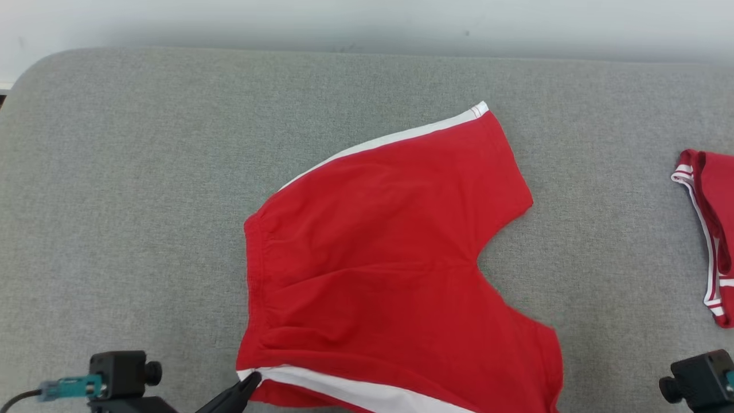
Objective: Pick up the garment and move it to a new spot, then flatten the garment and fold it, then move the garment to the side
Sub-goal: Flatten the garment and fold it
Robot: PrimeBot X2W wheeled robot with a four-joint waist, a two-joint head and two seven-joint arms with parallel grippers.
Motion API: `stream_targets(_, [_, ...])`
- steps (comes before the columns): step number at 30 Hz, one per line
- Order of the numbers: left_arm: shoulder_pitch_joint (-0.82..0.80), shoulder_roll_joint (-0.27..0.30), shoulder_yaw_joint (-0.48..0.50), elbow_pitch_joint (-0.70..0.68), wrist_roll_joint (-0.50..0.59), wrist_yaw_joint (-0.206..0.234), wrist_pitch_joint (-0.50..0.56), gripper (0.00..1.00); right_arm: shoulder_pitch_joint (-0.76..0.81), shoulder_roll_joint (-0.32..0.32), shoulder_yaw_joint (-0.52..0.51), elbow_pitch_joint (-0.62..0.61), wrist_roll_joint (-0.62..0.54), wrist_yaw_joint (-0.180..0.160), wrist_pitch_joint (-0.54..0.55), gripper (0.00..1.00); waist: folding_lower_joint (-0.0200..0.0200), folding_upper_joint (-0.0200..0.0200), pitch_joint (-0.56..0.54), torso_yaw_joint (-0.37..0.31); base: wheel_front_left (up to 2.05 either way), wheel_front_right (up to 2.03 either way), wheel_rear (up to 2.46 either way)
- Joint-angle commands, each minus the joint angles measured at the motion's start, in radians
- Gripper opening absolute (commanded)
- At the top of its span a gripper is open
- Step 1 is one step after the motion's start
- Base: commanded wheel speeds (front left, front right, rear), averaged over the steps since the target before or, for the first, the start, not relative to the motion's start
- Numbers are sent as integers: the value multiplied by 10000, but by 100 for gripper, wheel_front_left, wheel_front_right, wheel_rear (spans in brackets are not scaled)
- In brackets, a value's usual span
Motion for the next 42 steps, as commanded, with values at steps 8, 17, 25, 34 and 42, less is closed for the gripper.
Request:
stream_targets(8, [-233, -17, 403, -745, -347, 156, 2, 0, -1147, -10, -245, -378, 178, -2, -232, 0, 0, 1, 109, -107, 0, 0, 0])
stream_targets(17, [-2038, -852, 274, -265, -369, 135, 419, 0, -4946, -79, -404, 1124, -561, 0, 815, 0, 0, 1, 469, 117, 0, 0, 0])
stream_targets(25, [-3374, -1710, 267, 765, -307, 59, 282, 0, -7420, -467, -74, 2552, -1577, 12, 814, 0, 0, 1, 928, 543, 0, 0, 0])
stream_targets(34, [-4350, -2834, 594, 1973, -758, -446, -335, 0, -9335, -1258, 783, 4434, -2729, 9, -700, 0, 0, 1, 1520, 984, 0, 0, 0])
stream_targets(42, [-5164, -3555, 696, 2931, -855, -763, -721, 0, -10419, -1699, 1374, 5685, -3178, 9, -2113, 0, 0, 1, 1759, 1334, 0, 0, 0])
